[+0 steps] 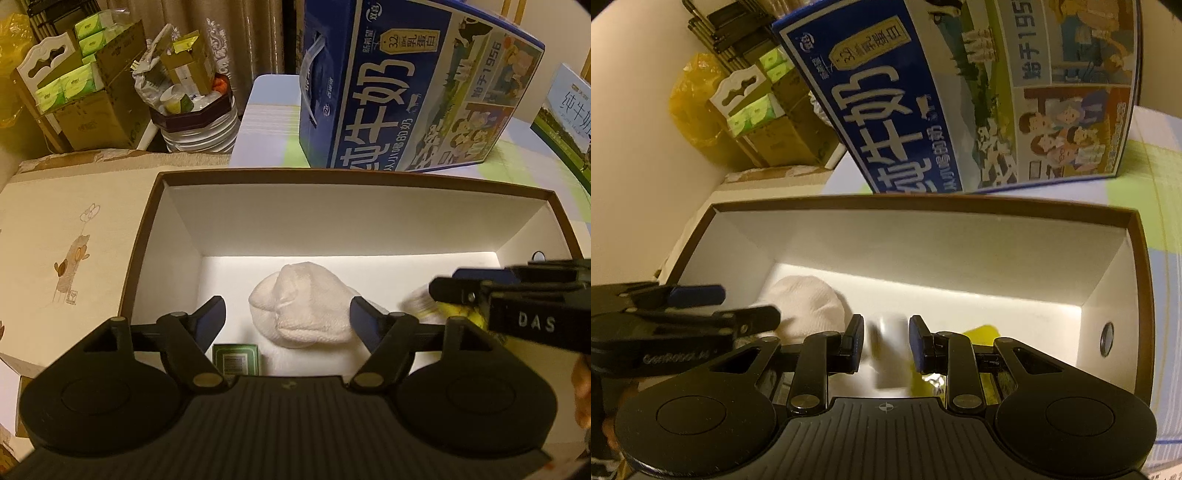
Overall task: Organize objects
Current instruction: 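Open both tools to drop the towel and pill bottle into the box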
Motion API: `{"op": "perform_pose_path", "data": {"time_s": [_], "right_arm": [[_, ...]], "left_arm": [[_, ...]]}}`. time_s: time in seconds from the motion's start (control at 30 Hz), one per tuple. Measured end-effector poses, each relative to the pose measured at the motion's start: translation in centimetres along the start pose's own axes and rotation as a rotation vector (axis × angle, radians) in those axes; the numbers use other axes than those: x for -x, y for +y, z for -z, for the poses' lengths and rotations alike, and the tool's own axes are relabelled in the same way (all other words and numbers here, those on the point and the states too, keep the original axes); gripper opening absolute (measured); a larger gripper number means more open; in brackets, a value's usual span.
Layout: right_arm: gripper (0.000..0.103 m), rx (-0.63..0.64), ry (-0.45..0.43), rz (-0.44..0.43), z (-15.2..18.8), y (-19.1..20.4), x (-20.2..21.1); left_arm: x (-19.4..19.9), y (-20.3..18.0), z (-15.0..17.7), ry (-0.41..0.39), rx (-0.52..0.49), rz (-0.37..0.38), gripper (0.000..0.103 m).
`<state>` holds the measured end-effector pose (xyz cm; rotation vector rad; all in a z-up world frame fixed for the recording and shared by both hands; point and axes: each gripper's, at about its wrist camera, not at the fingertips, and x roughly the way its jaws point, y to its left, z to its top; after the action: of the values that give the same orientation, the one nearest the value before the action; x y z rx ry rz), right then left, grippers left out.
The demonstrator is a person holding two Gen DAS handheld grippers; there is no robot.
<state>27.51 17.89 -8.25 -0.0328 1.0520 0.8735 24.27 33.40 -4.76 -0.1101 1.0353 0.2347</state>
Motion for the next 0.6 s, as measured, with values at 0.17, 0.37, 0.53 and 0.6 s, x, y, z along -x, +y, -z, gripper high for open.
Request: {"op": "perform_pose_path", "data": {"time_s": [0.17,0.37,0.53,0.6], "right_arm": [[0.049,0.034,-0.046,0.004,-0.2,0.5,1.2],[0.053,0.091,-0.063,0.002,0.7,0.9,4.1],[0.056,0.107,-0.061,0.007,2.1,1.1,6.5],[0.057,0.103,-0.061,0.008,2.7,1.1,7.5]], "left_arm": [[1.2,0.0,0.6,-0.013,0.01,0.001,0.075],[3.5,0.3,1.6,-0.033,0.031,0.007,0.08],[6.0,0.5,2.5,-0.057,0.04,0.004,0.084],[6.9,0.4,2.8,-0.068,0.04,-0.001,0.085]]}}
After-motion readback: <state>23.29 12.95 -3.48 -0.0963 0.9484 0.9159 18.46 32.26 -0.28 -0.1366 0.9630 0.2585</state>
